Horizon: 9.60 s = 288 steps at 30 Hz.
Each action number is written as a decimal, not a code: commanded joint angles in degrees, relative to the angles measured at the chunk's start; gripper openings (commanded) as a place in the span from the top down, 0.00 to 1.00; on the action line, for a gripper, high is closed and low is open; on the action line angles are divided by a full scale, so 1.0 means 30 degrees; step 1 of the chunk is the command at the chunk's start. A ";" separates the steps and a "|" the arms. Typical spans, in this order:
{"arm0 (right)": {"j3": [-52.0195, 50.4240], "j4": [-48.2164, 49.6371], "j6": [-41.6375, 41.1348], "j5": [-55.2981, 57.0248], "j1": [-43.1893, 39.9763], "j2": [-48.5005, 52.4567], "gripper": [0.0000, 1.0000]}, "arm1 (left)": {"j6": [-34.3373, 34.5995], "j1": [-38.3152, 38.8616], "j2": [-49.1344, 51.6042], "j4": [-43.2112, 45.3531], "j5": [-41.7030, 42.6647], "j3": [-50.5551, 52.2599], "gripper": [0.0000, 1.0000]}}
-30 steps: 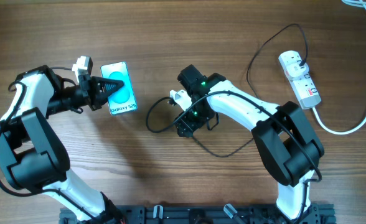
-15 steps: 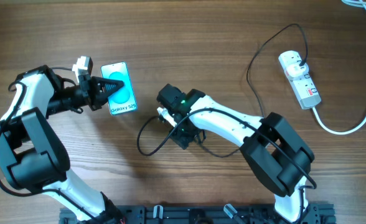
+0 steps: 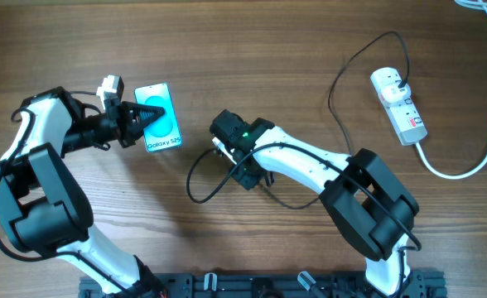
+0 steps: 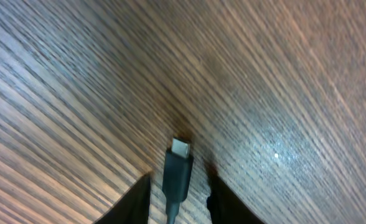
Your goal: Plug charger to phone and switch on socket
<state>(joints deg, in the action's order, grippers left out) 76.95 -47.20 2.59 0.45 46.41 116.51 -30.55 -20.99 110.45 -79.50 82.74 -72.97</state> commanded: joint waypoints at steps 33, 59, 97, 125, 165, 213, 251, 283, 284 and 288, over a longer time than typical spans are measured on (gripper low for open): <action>-0.0386 0.6441 -0.2783 -2.6673 -0.2288 -0.2637 0.96 | -0.0685 -0.0758 -0.1749 0.0634 0.2535 -0.0036 0.96; -0.0386 0.5107 -0.6368 -1.8309 -0.1027 -0.8852 0.96 | -0.2069 -0.1647 -0.6011 -0.4269 0.2514 -0.0036 0.96; -0.0444 1.0703 -1.3027 -1.8163 -0.2208 -0.8036 0.96 | 1.8833 0.3402 -0.6076 1.5344 0.2528 -0.0036 0.96; -0.0444 1.3158 -1.2509 -1.8418 -0.3177 -0.7402 0.96 | 2.2928 0.3592 -0.6069 2.0830 0.2470 -0.0036 0.96; -0.0444 1.4732 -1.2932 -2.1529 -0.4371 -0.7402 0.96 | 3.0490 0.5676 -0.6113 3.0942 0.1042 -0.0036 0.96; -0.0444 1.5220 -1.3923 -2.3197 -0.5457 -0.7402 0.96 | 3.2283 0.5625 -0.6105 3.3929 0.0554 -0.0036 0.96; -0.0444 1.5635 -1.4863 -2.1952 -0.5457 -0.7402 0.96 | 3.3499 0.5712 -0.6105 3.3856 0.0539 -0.0036 0.96; -0.0444 1.5438 -1.7384 -1.9919 -0.5464 -0.7402 0.96 | 3.2851 0.5712 -0.6105 3.3864 0.1122 -0.0036 0.96; -0.0444 1.5431 -1.7384 -1.9912 -0.5464 -0.7402 0.96 | 3.2858 0.5712 -0.6105 3.3864 0.1122 -0.0036 0.96; -0.0444 1.6087 -1.7748 -2.0334 -0.5464 -0.7402 0.96 | 3.2844 0.5712 -0.6105 3.3871 0.1260 -0.0036 0.96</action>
<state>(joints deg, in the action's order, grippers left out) 75.33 -0.71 -49.08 -61.01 30.20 93.76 68.25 -4.12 93.12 21.91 84.29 -72.31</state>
